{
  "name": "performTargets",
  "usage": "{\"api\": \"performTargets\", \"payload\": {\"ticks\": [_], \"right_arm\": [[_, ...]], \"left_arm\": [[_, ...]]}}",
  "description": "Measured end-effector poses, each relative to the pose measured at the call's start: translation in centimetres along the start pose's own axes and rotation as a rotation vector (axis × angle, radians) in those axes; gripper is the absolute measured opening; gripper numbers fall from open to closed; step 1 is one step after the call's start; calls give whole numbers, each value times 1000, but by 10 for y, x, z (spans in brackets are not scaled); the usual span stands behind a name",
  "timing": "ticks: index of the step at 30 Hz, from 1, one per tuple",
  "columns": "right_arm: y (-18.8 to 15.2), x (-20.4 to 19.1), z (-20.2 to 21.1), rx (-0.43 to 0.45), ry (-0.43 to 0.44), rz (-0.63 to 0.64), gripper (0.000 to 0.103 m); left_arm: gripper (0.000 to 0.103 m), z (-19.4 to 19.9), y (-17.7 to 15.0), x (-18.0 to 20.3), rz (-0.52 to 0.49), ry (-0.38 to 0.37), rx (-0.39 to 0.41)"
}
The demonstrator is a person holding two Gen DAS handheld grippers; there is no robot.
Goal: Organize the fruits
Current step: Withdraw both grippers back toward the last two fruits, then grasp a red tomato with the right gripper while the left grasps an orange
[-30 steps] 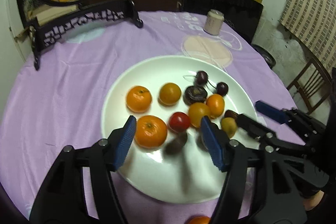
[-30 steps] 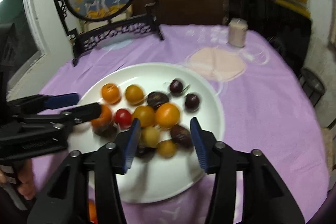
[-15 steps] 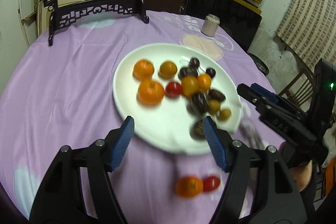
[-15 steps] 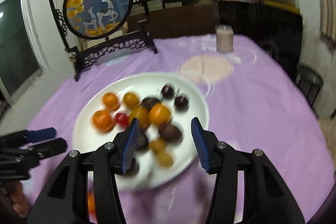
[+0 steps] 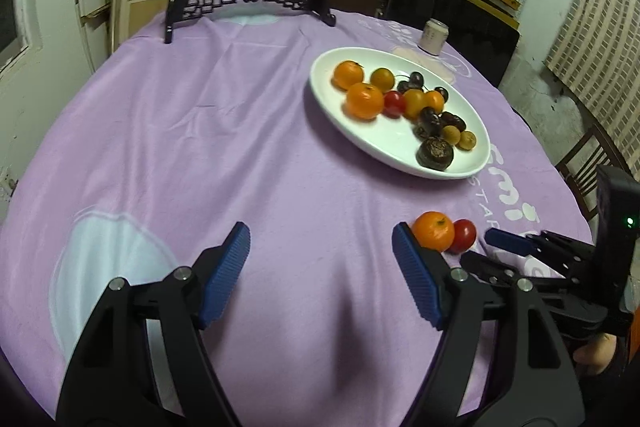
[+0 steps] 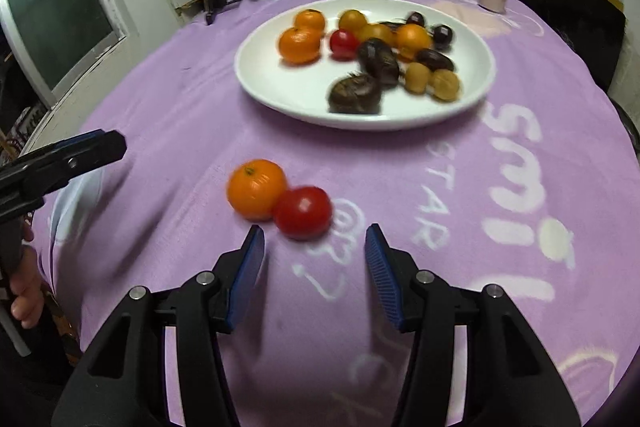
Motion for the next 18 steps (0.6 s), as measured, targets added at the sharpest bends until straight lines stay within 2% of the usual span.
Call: {"api": "performTargets", "payload": {"ticks": [2,3,4,5,10,14,18], "right_arm": [[3,-5,-7,2,-16,21,52],[4,-8,-12,0,-13,40,41],[4,-10,-15,-6,-12,50,34],[5,-10,-15,-11,-28,58,32],[-1,9,10,12,-10,-23,33],[-14,32,42,66,-18,-86,33],[-30,49,55,72,-14,-124,33]], "left_arm": [[75,3,-1,-2,3,0,0],[75,3,-2,-3,3,-3,-3],[75,2,-3,-1,-1,-11,-9],[75,1,-5,3,-7,-18,-16],[75,-13,-7,34,-69,-66,-57],[75,-36,-8,68,-137,-72,-96],[75,-63,-9,90,-167,-61,-151]]}}
Point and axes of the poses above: each gripper's, at about its wrist camera, not at the fingertips, and z roughly against the way its jaws point, x to its right, y to its top, the point moved 3 cm from there along -z, roughly the way its jaws point, and after that the axes turned 2 degrees about z, right-handed, at the moved point
